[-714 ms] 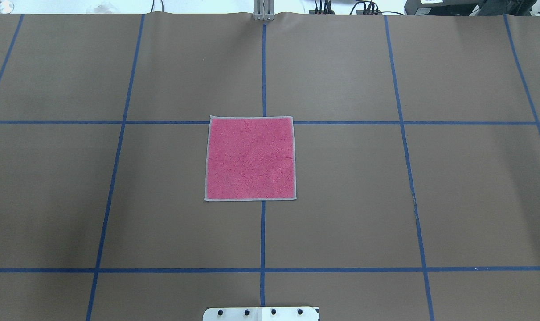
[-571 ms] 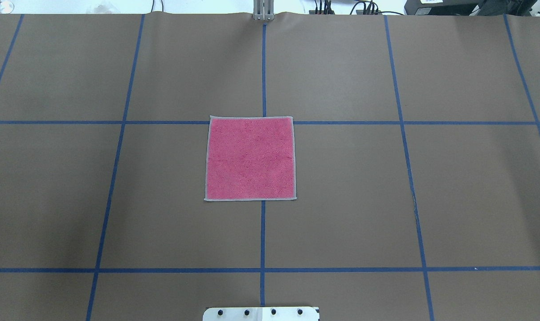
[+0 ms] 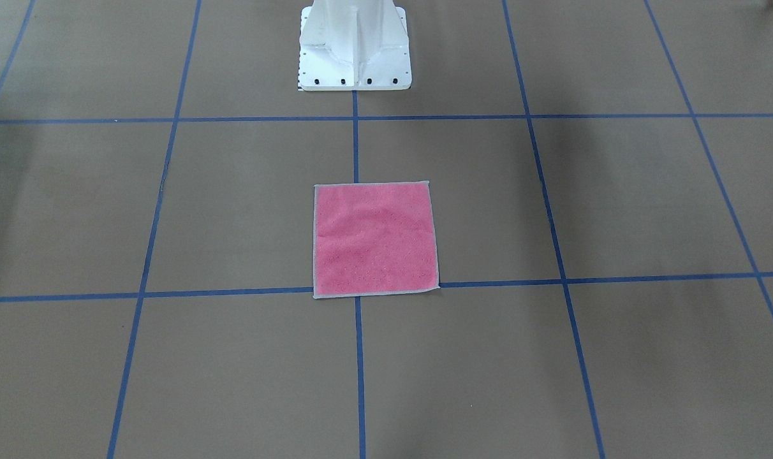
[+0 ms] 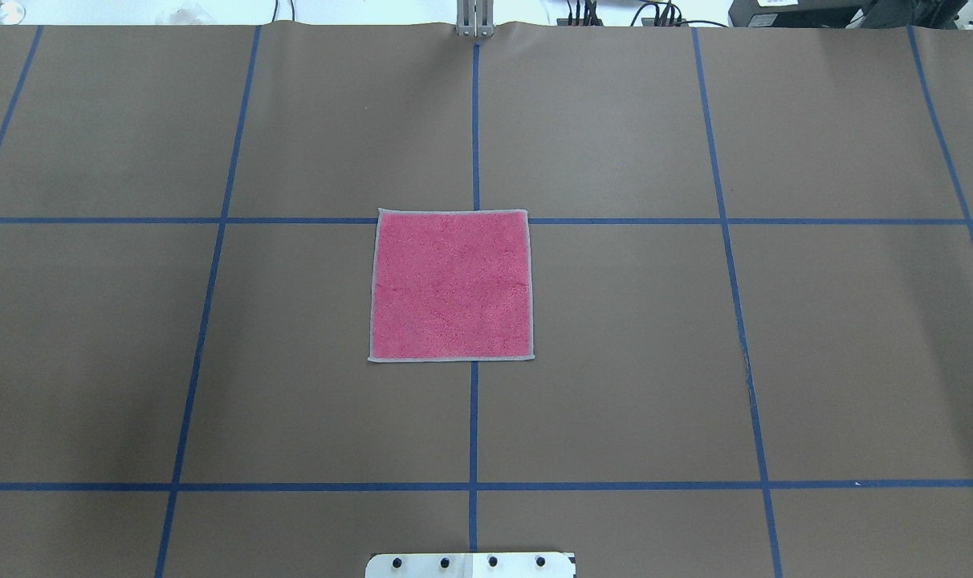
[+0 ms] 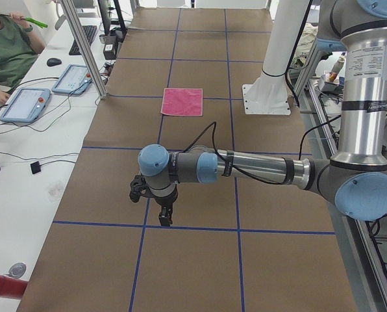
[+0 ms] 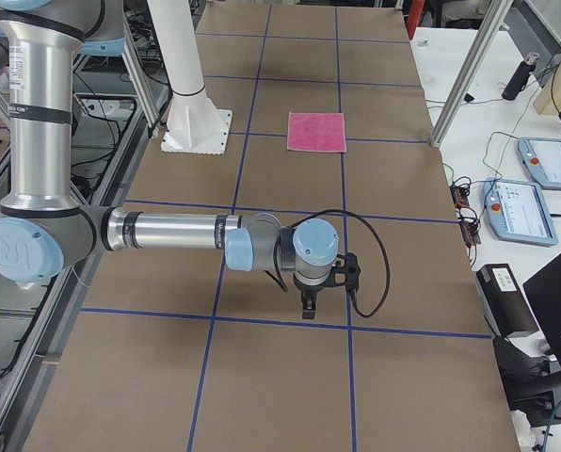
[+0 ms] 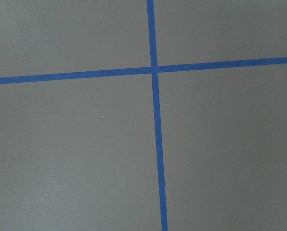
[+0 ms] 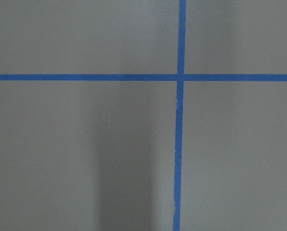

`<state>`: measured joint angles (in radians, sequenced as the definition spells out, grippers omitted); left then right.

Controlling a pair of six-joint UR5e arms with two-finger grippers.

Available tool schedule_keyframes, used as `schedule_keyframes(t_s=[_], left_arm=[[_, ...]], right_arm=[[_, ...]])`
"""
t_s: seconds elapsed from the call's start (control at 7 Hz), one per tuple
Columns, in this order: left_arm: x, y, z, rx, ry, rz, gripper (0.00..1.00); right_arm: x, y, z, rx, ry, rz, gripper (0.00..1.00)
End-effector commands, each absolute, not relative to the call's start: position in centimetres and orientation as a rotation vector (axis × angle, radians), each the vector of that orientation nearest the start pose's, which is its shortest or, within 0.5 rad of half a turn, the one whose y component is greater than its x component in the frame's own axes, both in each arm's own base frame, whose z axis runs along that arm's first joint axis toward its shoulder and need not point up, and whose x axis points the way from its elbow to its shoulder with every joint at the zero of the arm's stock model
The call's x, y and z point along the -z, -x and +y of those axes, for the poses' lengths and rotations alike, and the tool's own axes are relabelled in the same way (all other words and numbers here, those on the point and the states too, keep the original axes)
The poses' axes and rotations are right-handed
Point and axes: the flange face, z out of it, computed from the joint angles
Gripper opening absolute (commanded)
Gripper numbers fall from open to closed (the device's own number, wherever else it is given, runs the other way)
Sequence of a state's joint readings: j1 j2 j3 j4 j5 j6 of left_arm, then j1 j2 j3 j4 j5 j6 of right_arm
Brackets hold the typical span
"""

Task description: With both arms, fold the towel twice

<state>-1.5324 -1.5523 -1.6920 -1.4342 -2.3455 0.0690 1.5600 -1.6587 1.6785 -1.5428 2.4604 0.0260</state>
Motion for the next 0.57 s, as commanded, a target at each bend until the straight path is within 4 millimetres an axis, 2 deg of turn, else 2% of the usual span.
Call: schedule_keyframes(t_s=[0.0,0.43], left_arm=[[-62.02,4.51,-48.3,-0.09,0.017,0.775,1.0],[-62.09,4.52,-48.23,-0.089,0.019,0.775,1.0]], right_arm=[[-63.21,-5.1,-45.99,0.011,-0.037,-0.89,1.0],[-63.01,-5.02,-46.28,0.013,-0.039,-0.89,1.0]])
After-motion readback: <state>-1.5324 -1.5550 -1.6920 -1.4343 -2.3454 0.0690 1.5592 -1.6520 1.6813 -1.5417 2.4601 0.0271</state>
